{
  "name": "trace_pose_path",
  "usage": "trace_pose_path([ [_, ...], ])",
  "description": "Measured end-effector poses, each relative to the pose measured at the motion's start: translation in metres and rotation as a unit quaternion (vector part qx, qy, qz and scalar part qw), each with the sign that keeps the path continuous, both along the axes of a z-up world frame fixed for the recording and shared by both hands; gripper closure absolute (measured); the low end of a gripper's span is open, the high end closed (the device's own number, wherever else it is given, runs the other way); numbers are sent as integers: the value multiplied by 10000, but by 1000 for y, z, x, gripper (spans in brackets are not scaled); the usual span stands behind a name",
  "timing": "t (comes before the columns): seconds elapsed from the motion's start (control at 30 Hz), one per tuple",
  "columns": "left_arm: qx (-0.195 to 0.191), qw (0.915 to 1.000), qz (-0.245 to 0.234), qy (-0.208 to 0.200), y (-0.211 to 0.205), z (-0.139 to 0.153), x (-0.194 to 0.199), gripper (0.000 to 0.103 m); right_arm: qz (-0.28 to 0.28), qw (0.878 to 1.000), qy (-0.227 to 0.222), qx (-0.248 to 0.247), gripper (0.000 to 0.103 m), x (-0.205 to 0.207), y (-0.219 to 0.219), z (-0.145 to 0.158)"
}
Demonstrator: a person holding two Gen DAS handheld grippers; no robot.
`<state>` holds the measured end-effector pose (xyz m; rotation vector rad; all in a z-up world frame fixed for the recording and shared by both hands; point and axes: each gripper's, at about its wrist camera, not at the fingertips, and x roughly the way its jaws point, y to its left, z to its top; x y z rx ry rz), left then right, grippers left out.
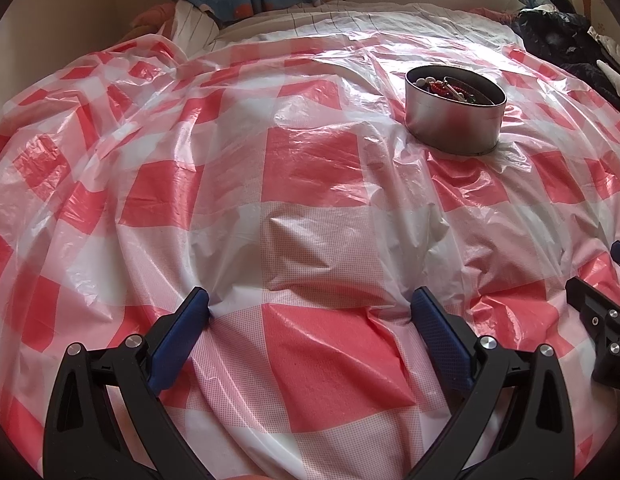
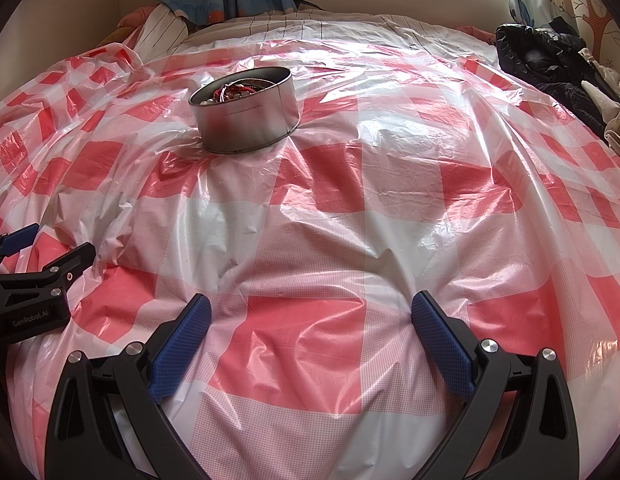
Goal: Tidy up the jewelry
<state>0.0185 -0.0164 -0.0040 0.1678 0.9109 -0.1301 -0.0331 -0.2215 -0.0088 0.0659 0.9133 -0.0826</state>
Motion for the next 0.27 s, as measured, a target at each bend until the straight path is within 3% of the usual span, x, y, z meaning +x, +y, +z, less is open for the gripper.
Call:
trace_pose_path([
  [0.27,-50,9999,20,101,1,-2,5,6,0,10000,0,0,7,0,0,0],
])
